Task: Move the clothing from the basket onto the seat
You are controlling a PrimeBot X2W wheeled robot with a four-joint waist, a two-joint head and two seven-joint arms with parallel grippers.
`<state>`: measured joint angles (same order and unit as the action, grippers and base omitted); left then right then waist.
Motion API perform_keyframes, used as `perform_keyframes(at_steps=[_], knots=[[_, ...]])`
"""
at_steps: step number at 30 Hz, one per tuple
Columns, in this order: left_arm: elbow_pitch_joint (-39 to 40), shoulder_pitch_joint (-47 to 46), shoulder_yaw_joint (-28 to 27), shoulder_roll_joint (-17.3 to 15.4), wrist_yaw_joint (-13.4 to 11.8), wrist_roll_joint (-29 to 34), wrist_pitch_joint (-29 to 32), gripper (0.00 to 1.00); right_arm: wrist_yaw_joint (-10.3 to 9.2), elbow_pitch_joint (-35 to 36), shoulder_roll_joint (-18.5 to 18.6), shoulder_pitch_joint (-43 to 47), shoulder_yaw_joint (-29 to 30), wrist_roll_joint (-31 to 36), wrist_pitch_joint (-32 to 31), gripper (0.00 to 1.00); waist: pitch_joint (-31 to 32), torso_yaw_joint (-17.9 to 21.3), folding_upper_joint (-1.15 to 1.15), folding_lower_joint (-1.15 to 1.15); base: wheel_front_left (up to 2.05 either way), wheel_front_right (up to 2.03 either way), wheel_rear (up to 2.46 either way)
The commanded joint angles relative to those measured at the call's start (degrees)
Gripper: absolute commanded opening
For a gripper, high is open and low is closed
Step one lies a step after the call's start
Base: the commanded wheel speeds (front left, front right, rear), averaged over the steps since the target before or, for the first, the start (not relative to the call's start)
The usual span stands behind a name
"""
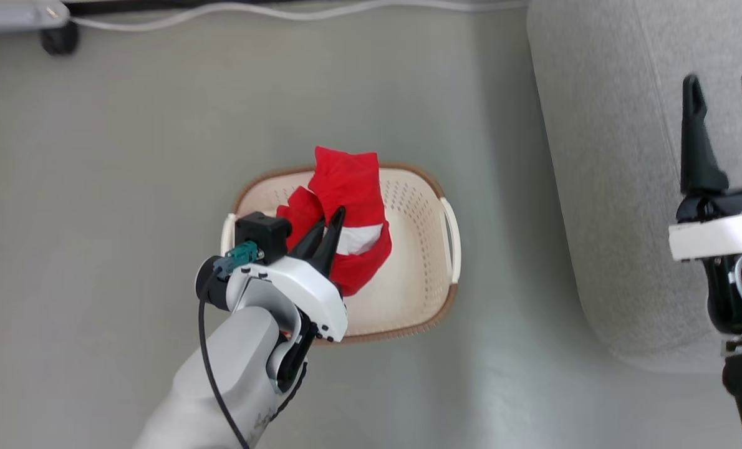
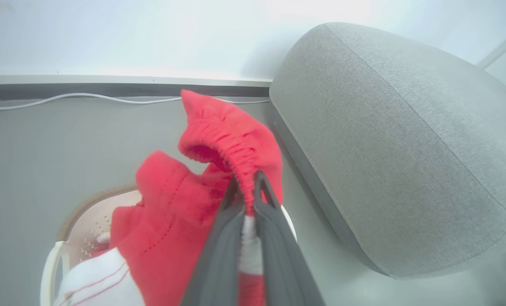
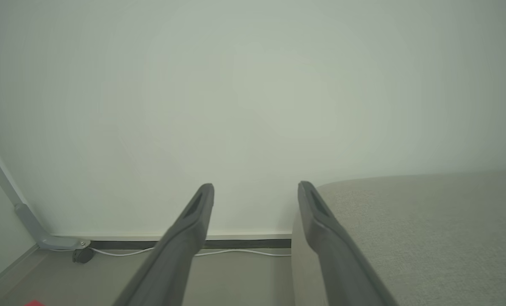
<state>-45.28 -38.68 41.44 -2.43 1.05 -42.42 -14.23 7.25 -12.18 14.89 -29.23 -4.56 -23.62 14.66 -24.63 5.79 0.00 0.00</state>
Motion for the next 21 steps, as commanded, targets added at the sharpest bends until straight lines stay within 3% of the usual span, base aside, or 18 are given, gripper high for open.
perform_keyframes(at_steps=[1, 10, 21], knots=[[2.4, 1.5, -2.7, -0.4, 0.9, 1.9, -0.8, 0.00, 0.24, 0.6, 0.1, 2.3, -0.4, 0.9, 0.3, 1.00, 5.3, -2.9, 0.00, 0.00, 0.00, 0.00, 0.00], [12.1, 3.9, -8.9, -0.4, 3.0, 8.1, -0.8, 0.00, 0.24, -2.7, -1.7, 7.2, 1.0, 2.8, 0.3, 1.00, 11.5, -4.7, 0.00, 0.00, 0.00, 0.00, 0.00], [20.2, -2.0, -9.2, -0.4, 3.9, 12.9, -0.8, 0.00, 0.24, -4.5, -2.7, 9.3, 2.4, 3.6, 0.3, 1.00, 13.6, -5.7, 0.00, 0.00, 0.00, 0.00, 0.00]])
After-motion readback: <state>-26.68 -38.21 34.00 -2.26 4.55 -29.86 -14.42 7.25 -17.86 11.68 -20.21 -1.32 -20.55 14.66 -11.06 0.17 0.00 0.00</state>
